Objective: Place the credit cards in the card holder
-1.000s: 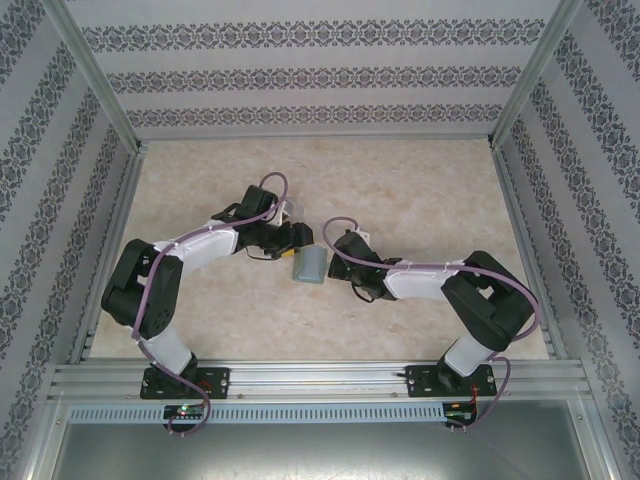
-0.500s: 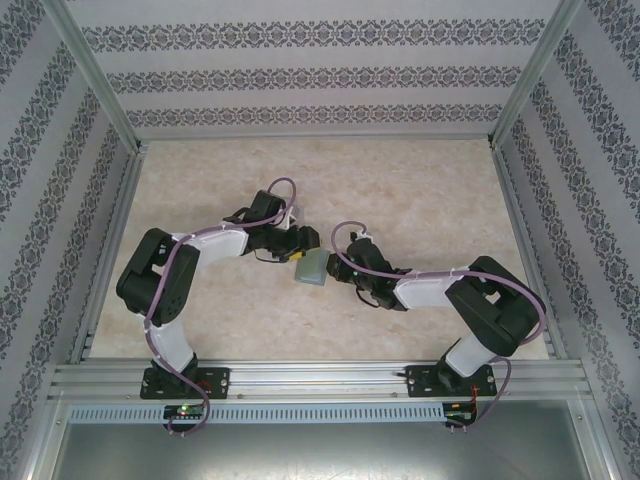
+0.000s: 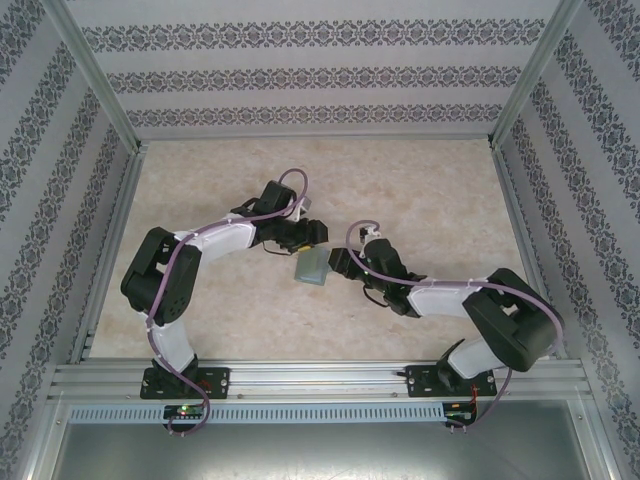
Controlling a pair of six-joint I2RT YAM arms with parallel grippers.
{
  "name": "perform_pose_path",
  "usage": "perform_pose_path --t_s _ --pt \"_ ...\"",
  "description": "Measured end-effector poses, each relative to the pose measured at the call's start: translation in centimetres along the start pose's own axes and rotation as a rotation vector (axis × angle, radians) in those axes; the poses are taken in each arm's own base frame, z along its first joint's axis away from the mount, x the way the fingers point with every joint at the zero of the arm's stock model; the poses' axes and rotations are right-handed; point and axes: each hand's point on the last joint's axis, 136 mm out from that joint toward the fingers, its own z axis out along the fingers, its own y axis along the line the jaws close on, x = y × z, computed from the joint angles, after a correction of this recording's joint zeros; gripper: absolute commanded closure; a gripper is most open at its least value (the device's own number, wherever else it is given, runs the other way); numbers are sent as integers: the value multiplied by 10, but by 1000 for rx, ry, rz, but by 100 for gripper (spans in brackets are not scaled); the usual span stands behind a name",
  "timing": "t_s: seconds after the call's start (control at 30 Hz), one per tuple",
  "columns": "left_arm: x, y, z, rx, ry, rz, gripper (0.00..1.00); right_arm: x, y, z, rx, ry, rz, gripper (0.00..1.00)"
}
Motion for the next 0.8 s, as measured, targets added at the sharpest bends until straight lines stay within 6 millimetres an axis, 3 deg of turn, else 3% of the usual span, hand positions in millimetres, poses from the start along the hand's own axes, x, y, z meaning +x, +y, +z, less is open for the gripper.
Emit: perform_pose_path --t_s 0.1,0.23,0.4,0.8 --pt "4 4 4 -22 18 3 55 -10 -5 -12 3 -34 6 54" --pt "14 14 14 -52 58 -7 57 -25 -13 -27 8 -88 12 54" --pt "24 15 27 -69 102 -9 63 -35 -38 -45 59 -132 38 54" --pt "29 8 37 -127 135 24 69 -43 -47 -53 68 -142 43 54"
